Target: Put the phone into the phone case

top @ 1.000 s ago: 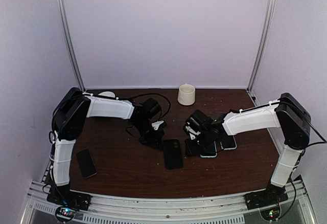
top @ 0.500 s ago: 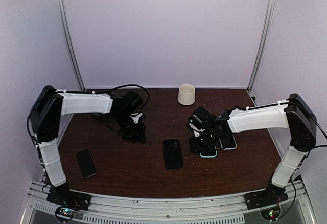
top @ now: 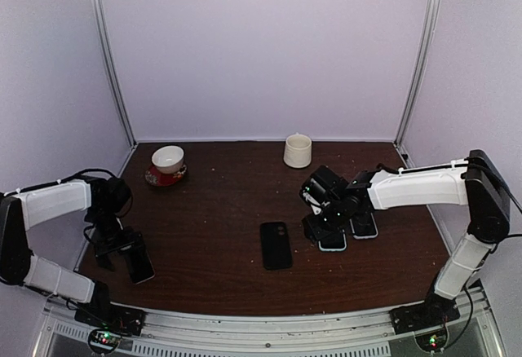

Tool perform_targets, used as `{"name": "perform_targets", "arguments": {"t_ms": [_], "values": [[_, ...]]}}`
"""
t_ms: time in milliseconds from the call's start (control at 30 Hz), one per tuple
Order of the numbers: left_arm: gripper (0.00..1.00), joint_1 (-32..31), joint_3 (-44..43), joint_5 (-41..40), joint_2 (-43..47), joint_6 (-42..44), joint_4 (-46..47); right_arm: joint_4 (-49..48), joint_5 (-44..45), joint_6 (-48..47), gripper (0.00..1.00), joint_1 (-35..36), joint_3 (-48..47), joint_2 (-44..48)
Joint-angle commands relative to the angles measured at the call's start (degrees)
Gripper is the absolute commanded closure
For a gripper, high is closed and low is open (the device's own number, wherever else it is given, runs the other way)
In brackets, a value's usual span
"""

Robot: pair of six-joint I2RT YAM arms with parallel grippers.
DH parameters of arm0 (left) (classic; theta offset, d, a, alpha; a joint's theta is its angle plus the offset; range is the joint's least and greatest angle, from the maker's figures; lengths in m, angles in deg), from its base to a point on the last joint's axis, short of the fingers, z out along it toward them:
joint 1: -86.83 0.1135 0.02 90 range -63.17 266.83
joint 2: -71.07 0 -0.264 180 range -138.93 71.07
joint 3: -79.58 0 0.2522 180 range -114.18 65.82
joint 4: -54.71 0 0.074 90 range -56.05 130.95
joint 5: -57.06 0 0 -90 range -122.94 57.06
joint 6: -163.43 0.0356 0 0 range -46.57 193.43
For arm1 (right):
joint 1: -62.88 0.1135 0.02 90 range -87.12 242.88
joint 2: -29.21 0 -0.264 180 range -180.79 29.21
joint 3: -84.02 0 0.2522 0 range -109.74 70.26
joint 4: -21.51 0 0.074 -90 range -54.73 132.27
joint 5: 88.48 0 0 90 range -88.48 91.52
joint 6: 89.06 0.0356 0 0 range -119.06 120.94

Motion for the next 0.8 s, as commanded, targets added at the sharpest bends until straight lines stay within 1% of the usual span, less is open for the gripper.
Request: {"name": "perform_targets", "arguments": {"t_ms": [0, 133, 167, 300, 533, 667, 767], "values": [[0.03, 0.3, 0.1, 3.2, 4.1, -2.6, 0.5, 0.0, 2.0, -0.9, 0.4, 0.0, 0.0, 0.8], [0.02, 0.3, 0.7, 4.6, 4.9, -3.7, 4.3, 0.0, 2.2, -0.8, 0.33, 0.0, 0.0, 0.6], [0.02, 0.3, 0.9, 5.5, 4.4, -4.1, 5.8, 0.0, 2.2, -0.8, 0.32, 0.0, -0.2, 0.6], [0.02, 0.3, 1.2, 6.7, 0.4, -5.0, 9.6, 0.6, 2.4, -0.9, 0.23, 0.1, -0.8, 0.6], [0.02, 0.3, 1.9, 4.6, -2.4, -6.9, 11.7, 1.7, 2.9, -0.8, 0.21, 0.0, -0.9, 0.7], [0.02, 0.3, 1.0, 1.7, -4.0, -4.3, 10.0, 1.9, 2.8, -0.9, 0.21, 0.0, -1.5, 0.3], [0.03, 0.4, 0.0, 1.8, -6.9, -2.0, 8.5, 2.2, 2.6, -1.2, 0.21, 0.0, -2.2, -0.4]]}}
